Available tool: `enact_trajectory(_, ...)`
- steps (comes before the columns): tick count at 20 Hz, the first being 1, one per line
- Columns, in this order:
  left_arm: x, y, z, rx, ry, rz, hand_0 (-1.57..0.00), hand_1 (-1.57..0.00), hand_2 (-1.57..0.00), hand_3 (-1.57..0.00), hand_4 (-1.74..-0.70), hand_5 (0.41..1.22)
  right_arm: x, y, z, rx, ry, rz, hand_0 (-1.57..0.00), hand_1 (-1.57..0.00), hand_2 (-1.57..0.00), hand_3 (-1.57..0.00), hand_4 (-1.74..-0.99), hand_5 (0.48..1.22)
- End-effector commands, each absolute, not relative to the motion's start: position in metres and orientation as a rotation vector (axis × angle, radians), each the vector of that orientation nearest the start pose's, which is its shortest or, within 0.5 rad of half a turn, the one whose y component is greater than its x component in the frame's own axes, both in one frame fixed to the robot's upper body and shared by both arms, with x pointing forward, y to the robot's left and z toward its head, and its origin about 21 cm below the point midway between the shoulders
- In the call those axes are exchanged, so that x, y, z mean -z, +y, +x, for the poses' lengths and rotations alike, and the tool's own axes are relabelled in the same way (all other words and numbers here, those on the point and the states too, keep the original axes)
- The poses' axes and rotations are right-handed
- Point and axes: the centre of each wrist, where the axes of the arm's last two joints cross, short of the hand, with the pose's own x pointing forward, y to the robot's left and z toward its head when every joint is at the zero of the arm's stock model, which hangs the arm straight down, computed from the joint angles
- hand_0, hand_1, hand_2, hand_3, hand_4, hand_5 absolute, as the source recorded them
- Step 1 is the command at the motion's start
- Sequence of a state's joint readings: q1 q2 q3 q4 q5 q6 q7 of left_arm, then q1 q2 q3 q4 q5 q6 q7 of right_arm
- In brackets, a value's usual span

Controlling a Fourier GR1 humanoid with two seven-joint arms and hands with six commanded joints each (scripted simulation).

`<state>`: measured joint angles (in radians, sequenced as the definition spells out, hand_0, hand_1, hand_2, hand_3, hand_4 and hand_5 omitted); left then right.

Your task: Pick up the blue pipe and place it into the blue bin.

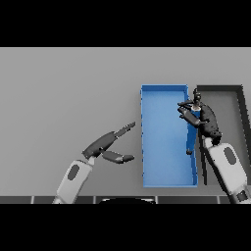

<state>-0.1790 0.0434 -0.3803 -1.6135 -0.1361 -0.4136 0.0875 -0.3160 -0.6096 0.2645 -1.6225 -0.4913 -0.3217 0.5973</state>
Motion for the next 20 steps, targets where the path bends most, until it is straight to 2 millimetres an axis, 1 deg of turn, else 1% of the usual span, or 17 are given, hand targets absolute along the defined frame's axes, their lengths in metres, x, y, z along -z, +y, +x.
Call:
enact_trajectory(1, -0.047, 0.126, 0.265, 0.891, -1.543, -0.426, 0.00, 0.00, 0.00, 0.00, -0.88, 0.421, -0.112, -0.264, 0.304, -0.105, -1.141, -0.106, -1.46, -1.34, -1.34, -0.79, -1.678, 1.221)
enact_trajectory(2, -0.047, 0.125, 0.264, 0.894, -1.547, -0.429, 0.00, 0.00, 0.00, 0.00, -0.88, 0.422, -0.109, -0.265, 0.305, -0.116, -1.113, -0.117, -1.17, -1.07, -1.07, -0.63, -1.592, 1.221)
enact_trajectory(3, -0.047, 0.126, 0.265, 0.891, -1.547, -0.425, 0.00, 0.00, 0.00, 0.00, -0.88, 0.422, -0.106, -0.266, 0.307, -0.132, -1.088, -0.122, -0.94, -0.85, -0.86, -0.50, -1.503, 1.221)
enact_trajectory(4, -0.047, 0.125, 0.265, 0.887, -1.545, -0.424, 0.00, 0.00, 0.00, 0.00, -0.88, 0.425, -0.103, -0.265, 0.308, -0.146, -1.051, -0.133, -0.75, -0.68, -0.68, -0.40, -1.413, 1.221)
enact_trajectory(5, -0.047, 0.125, 0.265, 0.887, -1.545, -0.425, 0.00, 0.00, 0.00, 0.00, -0.88, 0.427, -0.101, -0.266, 0.309, -0.181, -1.024, -0.136, -0.60, -0.55, -0.55, -0.32, -1.337, 1.221)
enact_trajectory(6, -0.046, 0.125, 0.264, 0.883, -1.542, -0.423, 0.00, 0.00, 0.00, 0.00, -0.88, 0.428, -0.100, -0.264, 0.310, -0.238, -0.979, -0.148, -0.48, -0.44, -0.44, -0.26, -1.275, 1.186)
enact_trajectory(8, -0.046, 0.127, 0.261, 0.875, -1.546, -0.432, 0.00, 0.00, 0.00, 0.00, -0.88, 0.429, -0.106, -0.258, 0.309, -0.366, -0.964, -0.166, -0.31, -0.28, -0.28, -0.16, -1.175, 1.084)
enact_trajectory(9, -0.048, 0.127, 0.262, 0.874, -1.549, -0.430, 0.00, 0.00, 0.00, 0.00, -0.88, 0.429, -0.107, -0.253, 0.307, -0.427, -0.969, -0.174, -0.24, -0.22, -0.22, -0.13, -1.142, 1.030)
enact_trajectory(11, -0.048, 0.126, 0.260, 0.874, -1.553, -0.438, 0.00, 0.00, 0.00, 0.00, -0.89, 0.428, -0.108, -0.258, 0.308, -0.445, -0.934, -0.194, -0.16, -0.14, -0.14, -0.08, -1.083, 0.934)
enact_trajectory(12, -0.049, 0.125, 0.261, 0.877, -1.548, -0.433, 0.00, 0.00, 0.00, 0.00, -0.89, 0.426, -0.106, -0.257, 0.308, -0.453, -0.918, -0.198, -0.12, -0.11, -0.11, -0.07, -1.078, 0.898)
enact_trajectory(15, -0.048, 0.124, 0.261, 0.875, -1.546, -0.427, 0.00, 0.00, 0.00, 0.00, -0.89, 0.427, -0.102, -0.256, 0.306, -0.486, -0.886, -0.210, -0.06, -0.06, -0.06, -0.03, -1.056, 0.817)
enact_trajectory(17, -0.046, 0.125, 0.262, 0.880, -1.541, -0.421, 0.00, 0.00, 0.00, 0.00, -0.89, 0.428, -0.102, -0.258, 0.309, -0.508, -0.874, -0.228, -0.04, -0.04, -0.04, -0.02, -1.046, 0.759)
enact_trajectory(20, -0.045, 0.125, 0.260, 0.879, -1.545, -0.425, 0.00, 0.00, 0.00, 0.00, -0.89, 0.429, -0.097, -0.256, 0.308, -0.522, -0.860, -0.238, -0.02, -0.02, -0.02, -0.01, -1.033, 0.696)
